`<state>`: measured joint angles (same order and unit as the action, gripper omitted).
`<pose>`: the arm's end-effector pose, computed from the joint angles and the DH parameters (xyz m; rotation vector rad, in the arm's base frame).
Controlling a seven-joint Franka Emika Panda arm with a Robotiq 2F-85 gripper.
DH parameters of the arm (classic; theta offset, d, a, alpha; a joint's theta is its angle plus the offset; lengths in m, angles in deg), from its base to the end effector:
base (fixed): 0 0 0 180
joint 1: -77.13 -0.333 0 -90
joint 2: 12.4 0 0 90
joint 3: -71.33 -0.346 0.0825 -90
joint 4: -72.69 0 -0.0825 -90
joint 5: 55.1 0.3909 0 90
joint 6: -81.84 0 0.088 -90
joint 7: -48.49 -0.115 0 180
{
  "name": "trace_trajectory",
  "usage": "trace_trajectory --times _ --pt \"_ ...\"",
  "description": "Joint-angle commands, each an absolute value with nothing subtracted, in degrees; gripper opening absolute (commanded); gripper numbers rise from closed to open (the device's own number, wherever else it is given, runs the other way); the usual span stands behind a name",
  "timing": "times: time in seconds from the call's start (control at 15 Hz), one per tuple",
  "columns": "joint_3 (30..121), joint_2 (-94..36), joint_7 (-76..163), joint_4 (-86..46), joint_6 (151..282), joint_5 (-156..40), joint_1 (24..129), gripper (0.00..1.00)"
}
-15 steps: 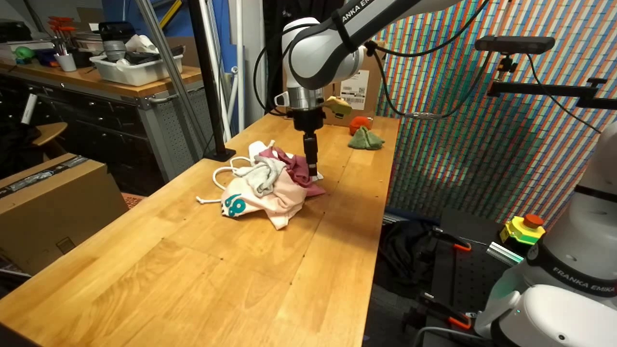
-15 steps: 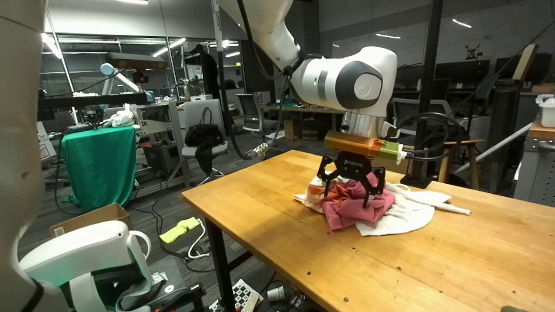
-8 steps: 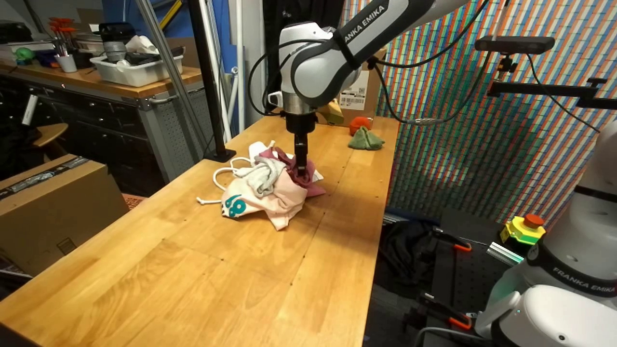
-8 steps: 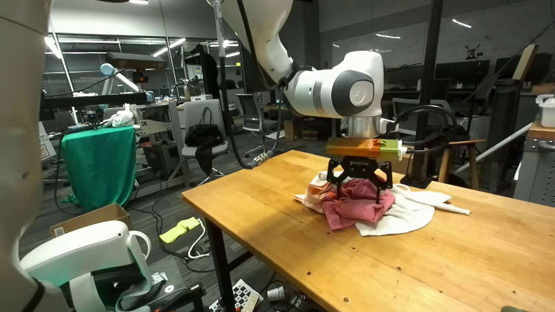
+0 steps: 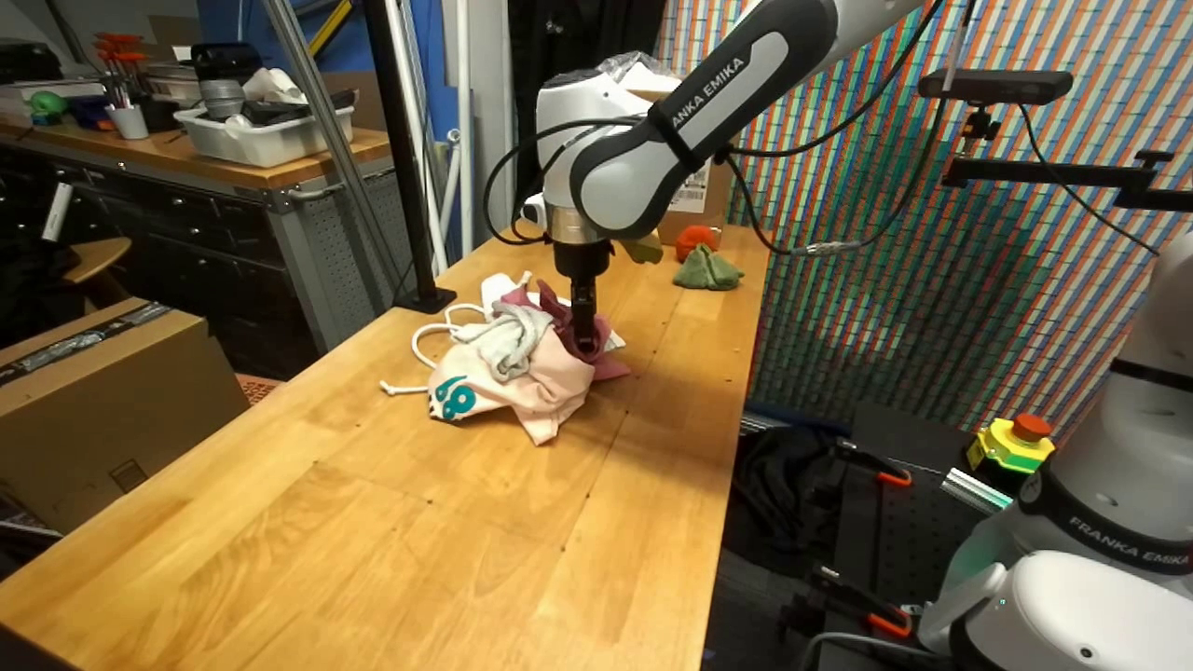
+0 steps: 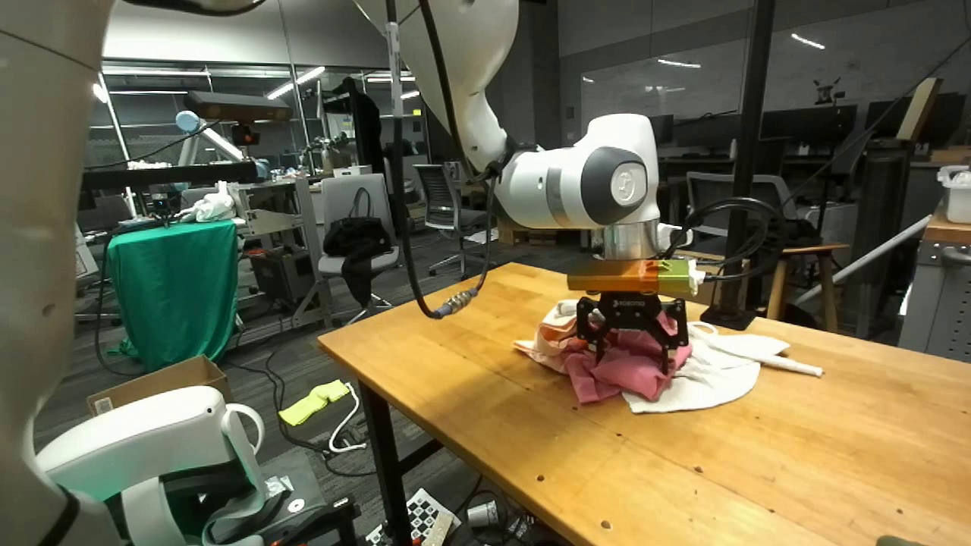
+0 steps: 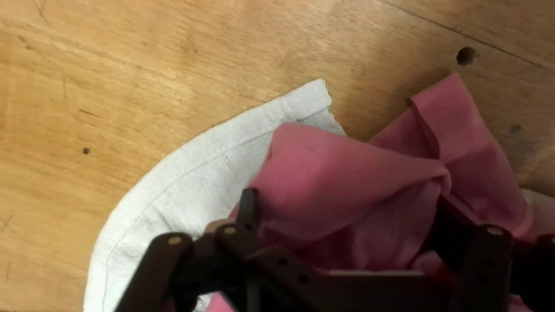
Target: Put the clothes, plush toy and rope separately on the table
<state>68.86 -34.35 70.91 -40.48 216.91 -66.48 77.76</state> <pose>0.6281 0.0152 0.2896 2.9012 0.8360 -0.0329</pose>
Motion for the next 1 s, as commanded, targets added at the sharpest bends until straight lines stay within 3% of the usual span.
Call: trace_trajectory --times 0.0,0.2,0.47,0.6,0.93 --pt "69.81 -34.24 68.17 -40.47 217.91 -68.54 77.22 0.62" --pt "70.21 -34.10 67.06 -40.37 217.93 -69.01 77.31 0.36" --pt "70.88 -33.32 65.66 -40.27 218.30 -69.34 77.53 0.09" --pt "71.30 -32.23 65.06 -40.38 218.67 -69.28 77.76 0.05" --pt "72.26 -26.01 65.49 -41.46 218.58 -68.53 78.70 0.09"
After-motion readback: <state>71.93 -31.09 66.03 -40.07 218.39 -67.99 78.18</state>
